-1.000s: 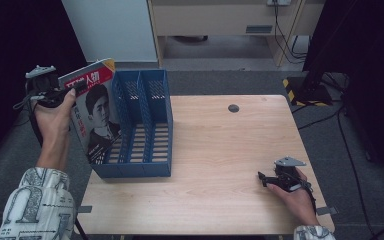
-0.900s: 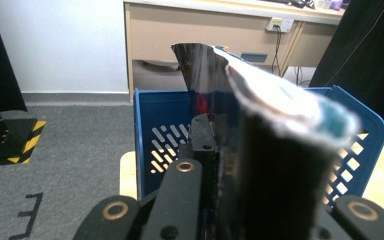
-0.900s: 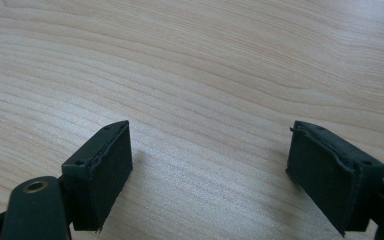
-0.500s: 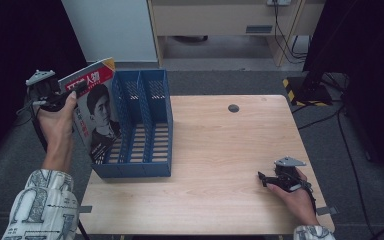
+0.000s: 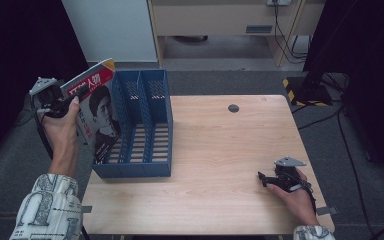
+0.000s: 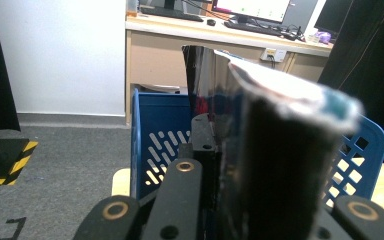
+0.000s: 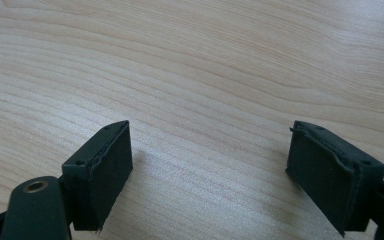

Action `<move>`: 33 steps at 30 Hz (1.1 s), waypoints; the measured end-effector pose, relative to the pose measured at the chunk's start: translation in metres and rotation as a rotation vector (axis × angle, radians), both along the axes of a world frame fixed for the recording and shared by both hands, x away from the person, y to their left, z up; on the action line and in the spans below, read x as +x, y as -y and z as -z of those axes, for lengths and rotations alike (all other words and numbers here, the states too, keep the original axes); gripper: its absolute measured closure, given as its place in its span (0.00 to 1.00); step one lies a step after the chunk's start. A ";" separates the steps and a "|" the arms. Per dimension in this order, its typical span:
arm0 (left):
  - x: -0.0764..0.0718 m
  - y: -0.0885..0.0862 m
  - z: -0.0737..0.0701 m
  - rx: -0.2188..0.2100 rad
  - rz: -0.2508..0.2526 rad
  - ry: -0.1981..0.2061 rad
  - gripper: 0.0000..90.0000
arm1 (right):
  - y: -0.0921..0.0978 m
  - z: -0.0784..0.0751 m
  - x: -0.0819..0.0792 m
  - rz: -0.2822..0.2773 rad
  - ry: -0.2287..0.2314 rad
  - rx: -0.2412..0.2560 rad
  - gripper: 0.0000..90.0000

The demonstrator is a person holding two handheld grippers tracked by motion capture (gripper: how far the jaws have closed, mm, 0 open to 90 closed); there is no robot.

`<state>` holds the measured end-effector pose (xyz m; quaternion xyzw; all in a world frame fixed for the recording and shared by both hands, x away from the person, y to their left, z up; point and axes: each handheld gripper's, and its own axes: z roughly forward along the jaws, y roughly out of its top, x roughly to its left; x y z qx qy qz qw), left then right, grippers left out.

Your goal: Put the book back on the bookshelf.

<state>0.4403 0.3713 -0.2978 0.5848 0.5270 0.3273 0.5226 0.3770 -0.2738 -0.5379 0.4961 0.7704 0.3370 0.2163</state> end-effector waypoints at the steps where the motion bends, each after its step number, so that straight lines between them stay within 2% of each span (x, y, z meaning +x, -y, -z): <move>1: 0.000 0.000 0.001 -0.005 0.002 0.000 0.96 | 0.000 0.000 0.000 0.000 0.000 0.000 0.20; 11: -0.004 0.002 0.005 0.019 -0.011 -0.030 0.96 | 0.000 0.000 0.000 0.000 0.000 0.000 0.20; 25: -0.002 0.001 0.000 0.039 -0.033 -0.108 0.96 | 0.000 0.000 0.000 0.000 0.000 0.000 0.20; 33: -0.001 0.003 0.001 0.053 -0.039 -0.127 0.96 | 0.000 0.000 0.000 0.000 0.000 0.000 0.20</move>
